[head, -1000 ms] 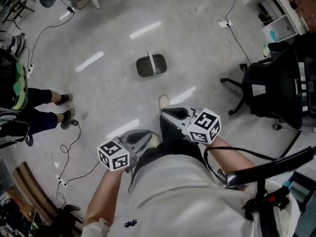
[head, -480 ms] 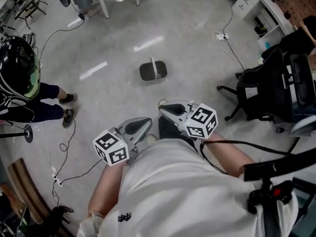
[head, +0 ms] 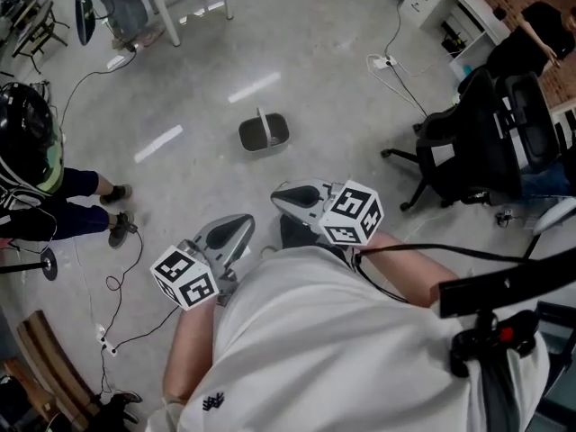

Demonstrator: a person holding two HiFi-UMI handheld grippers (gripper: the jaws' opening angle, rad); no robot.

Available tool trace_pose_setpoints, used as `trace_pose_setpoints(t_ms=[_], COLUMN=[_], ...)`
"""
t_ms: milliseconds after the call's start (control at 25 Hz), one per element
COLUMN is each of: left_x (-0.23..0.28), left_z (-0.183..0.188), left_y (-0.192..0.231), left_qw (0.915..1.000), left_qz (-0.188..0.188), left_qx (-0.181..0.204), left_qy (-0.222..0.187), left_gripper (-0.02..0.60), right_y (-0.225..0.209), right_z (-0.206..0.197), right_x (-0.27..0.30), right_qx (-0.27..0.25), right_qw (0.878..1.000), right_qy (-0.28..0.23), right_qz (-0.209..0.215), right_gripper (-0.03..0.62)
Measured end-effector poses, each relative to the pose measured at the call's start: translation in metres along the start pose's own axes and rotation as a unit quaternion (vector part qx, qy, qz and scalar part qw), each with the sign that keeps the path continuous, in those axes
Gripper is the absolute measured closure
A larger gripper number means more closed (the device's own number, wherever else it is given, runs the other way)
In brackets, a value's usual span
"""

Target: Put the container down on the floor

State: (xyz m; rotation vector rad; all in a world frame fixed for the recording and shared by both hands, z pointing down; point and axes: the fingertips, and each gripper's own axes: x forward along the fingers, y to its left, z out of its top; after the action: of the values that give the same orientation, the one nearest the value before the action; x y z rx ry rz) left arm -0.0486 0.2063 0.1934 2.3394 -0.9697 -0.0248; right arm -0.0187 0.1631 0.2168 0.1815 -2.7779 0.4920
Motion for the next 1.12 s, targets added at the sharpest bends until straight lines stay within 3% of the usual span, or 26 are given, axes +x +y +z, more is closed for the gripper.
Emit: trace_pose_setpoints(t_ms=[320,1120], left_x=[-0.009,-0.015], left_z=[-0.008,-0.013], left_y=[0.003,0.018], left_qw=[0.9996,0.9995], left_qz=[0.023,0.022], left_qx=[-0.011,-0.022], left_qy=[-0.011,-0.005], left_gripper=[0.572,0.572], right_y=[0.012,0.016], right_z=[-0.002,-0.005], right_x=[0.001,0.018], right_qx=[-0.01,-0.011], right_qw=[1.0,1.0], right_qy=[0.004,0.018], right_qz=[0.013,0.018], right_gripper=[0.576,0.577])
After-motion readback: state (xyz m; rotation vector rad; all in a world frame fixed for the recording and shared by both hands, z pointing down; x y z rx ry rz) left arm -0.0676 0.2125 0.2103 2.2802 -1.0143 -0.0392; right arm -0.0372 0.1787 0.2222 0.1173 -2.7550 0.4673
